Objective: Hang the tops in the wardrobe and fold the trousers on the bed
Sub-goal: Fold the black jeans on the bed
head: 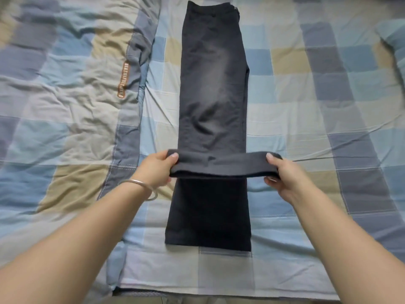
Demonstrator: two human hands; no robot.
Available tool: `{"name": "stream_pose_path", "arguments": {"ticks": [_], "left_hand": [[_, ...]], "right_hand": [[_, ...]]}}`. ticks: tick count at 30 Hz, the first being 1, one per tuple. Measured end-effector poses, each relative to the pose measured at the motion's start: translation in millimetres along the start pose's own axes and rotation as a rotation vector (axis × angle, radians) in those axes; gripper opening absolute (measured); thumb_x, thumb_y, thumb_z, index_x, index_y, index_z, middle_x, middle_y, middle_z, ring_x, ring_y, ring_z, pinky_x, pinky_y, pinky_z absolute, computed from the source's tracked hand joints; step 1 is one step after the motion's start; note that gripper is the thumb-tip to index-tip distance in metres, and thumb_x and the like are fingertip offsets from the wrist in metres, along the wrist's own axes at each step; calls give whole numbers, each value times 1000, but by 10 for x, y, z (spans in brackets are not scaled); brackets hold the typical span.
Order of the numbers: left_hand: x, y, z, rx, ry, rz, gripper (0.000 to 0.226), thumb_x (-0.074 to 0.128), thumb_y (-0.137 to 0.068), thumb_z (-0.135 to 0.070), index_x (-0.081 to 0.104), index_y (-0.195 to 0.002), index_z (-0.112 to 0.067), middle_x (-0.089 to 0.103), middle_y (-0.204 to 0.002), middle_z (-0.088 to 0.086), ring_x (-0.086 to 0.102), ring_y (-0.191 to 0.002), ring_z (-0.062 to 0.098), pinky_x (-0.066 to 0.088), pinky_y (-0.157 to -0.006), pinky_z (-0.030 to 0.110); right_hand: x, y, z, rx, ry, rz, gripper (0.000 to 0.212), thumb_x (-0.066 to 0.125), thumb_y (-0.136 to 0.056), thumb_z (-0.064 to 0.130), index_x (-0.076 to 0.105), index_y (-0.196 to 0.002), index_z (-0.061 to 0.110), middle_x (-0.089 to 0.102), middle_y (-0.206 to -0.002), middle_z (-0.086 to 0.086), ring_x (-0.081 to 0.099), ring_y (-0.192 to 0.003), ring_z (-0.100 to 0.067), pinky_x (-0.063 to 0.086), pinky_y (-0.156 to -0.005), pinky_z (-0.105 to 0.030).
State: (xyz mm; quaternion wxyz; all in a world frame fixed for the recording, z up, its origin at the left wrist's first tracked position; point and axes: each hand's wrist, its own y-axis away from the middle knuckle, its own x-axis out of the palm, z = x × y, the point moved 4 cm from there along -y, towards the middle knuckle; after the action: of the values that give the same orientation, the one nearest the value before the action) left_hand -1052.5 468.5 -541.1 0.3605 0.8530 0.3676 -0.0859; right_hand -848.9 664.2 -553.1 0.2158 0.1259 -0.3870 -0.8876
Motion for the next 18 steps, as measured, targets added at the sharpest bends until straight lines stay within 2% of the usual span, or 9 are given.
{"name": "stream_pose_path", "arguments": {"ticks": [2, 4, 6, 7, 9, 10, 13, 16, 18], "left_hand": [[-117, -38, -165, 291, 82, -207, 20, 49, -92, -33, 63, -101, -21, 62, -85, -5, 56, -72, 9, 47, -64, 16], [-39, -3, 17, 368, 11, -294, 25, 51, -93, -30, 64, -102, -12, 64, -89, -3, 55, -84, 9, 40, -70, 22], [228, -59, 650, 154, -145, -241, 21, 53, -94, -24, 63, -94, -6, 66, -94, 6, 58, -91, 22, 37, -72, 27], [386, -71, 1043, -7, -213, -159, 21, 54, -93, -26, 63, -88, -8, 68, -97, 12, 60, -94, 29, 40, -75, 30], [642, -11, 1721, -259, -173, 17, 19, 59, -86, -36, 66, -78, -19, 67, -100, 12, 61, -96, 32, 47, -85, 35], [741, 18, 1946, -311, -122, 43, 18, 60, -83, -38, 68, -79, -22, 63, -104, 8, 59, -97, 28, 46, -91, 34], [827, 66, 2124, -233, -267, -86, 23, 59, -89, -32, 67, -96, -12, 45, -116, 1, 51, -101, 18, 40, -93, 28], [902, 130, 2073, -227, -123, -39, 19, 55, -92, -30, 61, -76, -23, 56, -98, -1, 57, -94, 18, 39, -81, 30], [881, 211, 2098, -306, -3, 22, 16, 55, -92, -33, 67, -90, -23, 65, -99, -7, 59, -98, 15, 44, -89, 34]], "right_hand": [[18, 50, 269, -201, -102, 37, 10, 53, -94, 23, 60, -88, 21, 62, -84, 6, 59, -74, -7, 47, -57, -22], [24, 40, 34, -219, -36, 40, 10, 51, -94, 23, 61, -96, 21, 65, -89, 5, 61, -77, -8, 50, -56, -23], [-18, -86, -659, -50, 136, -37, 13, 53, -94, 23, 60, -102, 16, 64, -94, -1, 60, -79, -14, 51, -59, -30], [-54, -149, -1055, 33, 307, -73, 17, 54, -93, 25, 63, -102, 12, 66, -98, -5, 61, -83, -20, 52, -67, -35], [-109, -243, -1750, 107, 696, -98, 27, 55, -92, 29, 68, -101, 8, 63, -113, -8, 56, -102, -27, 46, -89, -35], [-129, -272, -1962, 97, 799, -138, 29, 55, -92, 31, 68, -102, 8, 56, -120, -6, 50, -111, -27, 40, -95, -32], [-88, -271, -2156, 50, 681, -216, 24, 56, -91, 29, 66, -96, 8, 43, -114, -4, 46, -111, -26, 35, -94, -30], [-34, -273, -2131, 72, 574, -95, 19, 53, -93, 28, 64, -97, 13, 58, -106, -3, 52, -96, -21, 37, -80, -27], [-94, -175, -2108, 135, 417, -57, 18, 55, -93, 24, 66, -103, 14, 66, -99, -1, 58, -95, -21, 40, -81, -28]]}}
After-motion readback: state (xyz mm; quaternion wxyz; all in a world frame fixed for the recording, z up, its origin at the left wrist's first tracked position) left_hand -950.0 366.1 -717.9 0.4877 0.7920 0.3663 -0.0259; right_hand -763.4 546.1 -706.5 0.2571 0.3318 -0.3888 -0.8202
